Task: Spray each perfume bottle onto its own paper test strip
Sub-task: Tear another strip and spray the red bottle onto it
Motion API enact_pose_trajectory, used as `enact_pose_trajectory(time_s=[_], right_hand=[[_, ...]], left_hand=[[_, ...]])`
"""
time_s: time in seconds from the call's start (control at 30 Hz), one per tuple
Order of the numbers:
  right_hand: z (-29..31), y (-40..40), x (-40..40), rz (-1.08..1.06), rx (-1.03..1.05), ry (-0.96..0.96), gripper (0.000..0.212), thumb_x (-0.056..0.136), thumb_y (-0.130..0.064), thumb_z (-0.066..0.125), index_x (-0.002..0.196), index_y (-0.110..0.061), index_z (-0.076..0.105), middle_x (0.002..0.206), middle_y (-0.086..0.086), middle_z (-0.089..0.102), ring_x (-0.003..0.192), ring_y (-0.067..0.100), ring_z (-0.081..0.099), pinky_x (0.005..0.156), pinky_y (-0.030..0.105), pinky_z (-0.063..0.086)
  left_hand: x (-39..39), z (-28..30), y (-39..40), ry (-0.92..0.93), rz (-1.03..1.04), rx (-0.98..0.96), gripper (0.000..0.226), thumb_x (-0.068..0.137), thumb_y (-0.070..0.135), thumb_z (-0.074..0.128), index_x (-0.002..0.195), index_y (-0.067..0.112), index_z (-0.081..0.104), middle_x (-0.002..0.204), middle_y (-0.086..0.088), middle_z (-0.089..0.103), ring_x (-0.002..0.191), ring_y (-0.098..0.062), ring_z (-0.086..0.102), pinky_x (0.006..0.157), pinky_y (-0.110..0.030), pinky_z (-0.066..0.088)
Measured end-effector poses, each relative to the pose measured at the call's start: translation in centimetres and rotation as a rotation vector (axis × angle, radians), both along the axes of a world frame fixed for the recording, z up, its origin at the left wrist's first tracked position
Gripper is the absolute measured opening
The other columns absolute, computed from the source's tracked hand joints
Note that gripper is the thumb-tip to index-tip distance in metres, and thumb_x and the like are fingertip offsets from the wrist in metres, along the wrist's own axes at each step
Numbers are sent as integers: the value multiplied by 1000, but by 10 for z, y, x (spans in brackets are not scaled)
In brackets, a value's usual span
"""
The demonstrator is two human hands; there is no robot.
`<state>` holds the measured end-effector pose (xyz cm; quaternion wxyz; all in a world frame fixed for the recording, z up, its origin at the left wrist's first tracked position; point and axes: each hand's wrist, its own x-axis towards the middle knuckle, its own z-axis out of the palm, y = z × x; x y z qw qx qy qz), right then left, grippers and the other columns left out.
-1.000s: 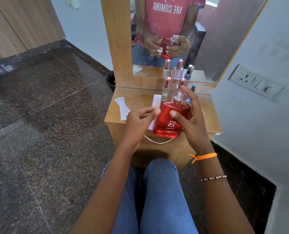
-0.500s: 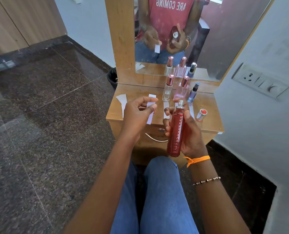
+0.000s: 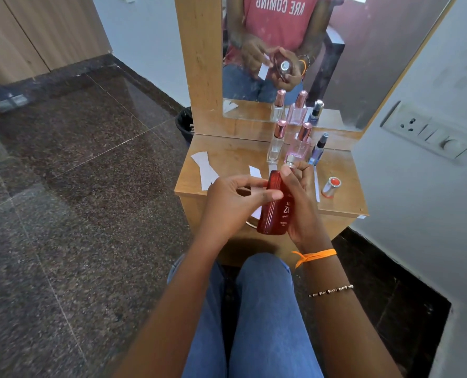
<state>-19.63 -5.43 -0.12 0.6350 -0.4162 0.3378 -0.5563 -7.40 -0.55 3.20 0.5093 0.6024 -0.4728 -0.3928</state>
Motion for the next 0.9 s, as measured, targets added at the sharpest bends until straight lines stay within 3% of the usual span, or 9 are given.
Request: enact_pose_trajectory(time_s=[0.17, 0.27, 0.4, 0.47, 0.57, 0.63, 0.7, 0.77, 0.9], right_hand=[[4, -8, 4, -26, -121, 271, 51, 72, -53, 64, 105, -22, 42, 89, -11, 51, 85, 5, 55, 85, 30, 47], [4, -12, 6, 39, -189, 394, 56, 78, -51, 59, 120, -23, 37, 86, -22, 55, 82, -6, 57, 82, 16, 47], [4, -18, 2, 75, -191, 300, 47, 78, -34, 59, 120, -33, 38, 90, 0, 51, 77, 9, 55, 75, 30, 47], [4, -21, -1, 106, -130, 190, 41, 75, -37, 57, 114, -36, 44, 93, 11, 48, 74, 18, 50, 65, 34, 44], [0, -21, -8, 223, -34, 18, 38, 76, -38, 57, 113, -35, 49, 89, 7, 56, 68, 19, 53, 57, 30, 45], [-2, -19, -12, 282, -27, 26, 44, 76, -38, 59, 117, -34, 45, 91, 4, 57, 69, 18, 55, 53, 27, 49], [-3, -16, -16, 300, -79, 116, 48, 74, -36, 63, 117, -38, 43, 96, 7, 52, 72, 19, 54, 54, 27, 50], [0, -14, -19, 259, -165, 280, 52, 72, -31, 66, 115, -44, 40, 98, 11, 50, 74, 25, 52, 59, 29, 51], [6, -17, -18, 72, -482, 846, 61, 70, -29, 67, 120, -44, 34, 107, -5, 52, 83, 17, 58, 75, 22, 47]], left_hand=[[-8, 1, -3, -178, 96, -94, 19, 65, 28, 82, 84, 28, 76, 68, 13, 62, 57, 5, 54, 59, -13, 42], [-12, -1, -4, -229, 155, -142, 15, 68, 24, 80, 82, 25, 76, 61, 14, 55, 54, 8, 51, 54, -6, 35], [-9, -1, -7, -177, 101, -158, 15, 74, 24, 76, 89, 22, 76, 64, 15, 58, 61, 6, 55, 60, -8, 39], [-3, 0, -11, -106, 77, -146, 12, 82, 24, 69, 92, 23, 75, 74, 18, 66, 76, 1, 62, 72, -20, 49], [7, 0, -16, 5, 54, -92, 21, 86, 16, 65, 91, 34, 73, 74, 14, 68, 85, -17, 67, 80, -33, 53], [11, 0, -19, 110, 40, -45, 28, 85, 9, 64, 100, 34, 65, 67, 12, 63, 79, -20, 70, 74, -30, 56], [13, 0, -23, 195, 44, 24, 34, 85, 9, 65, 110, 29, 55, 66, 8, 62, 76, -15, 71, 66, -25, 53], [16, -2, -26, 264, 23, 106, 42, 84, 9, 66, 120, 24, 49, 68, 4, 60, 82, -19, 70, 71, -28, 53], [20, -2, -27, 280, -83, 172, 42, 84, 2, 65, 124, 7, 56, 68, 1, 56, 70, -7, 67, 64, -20, 52]])
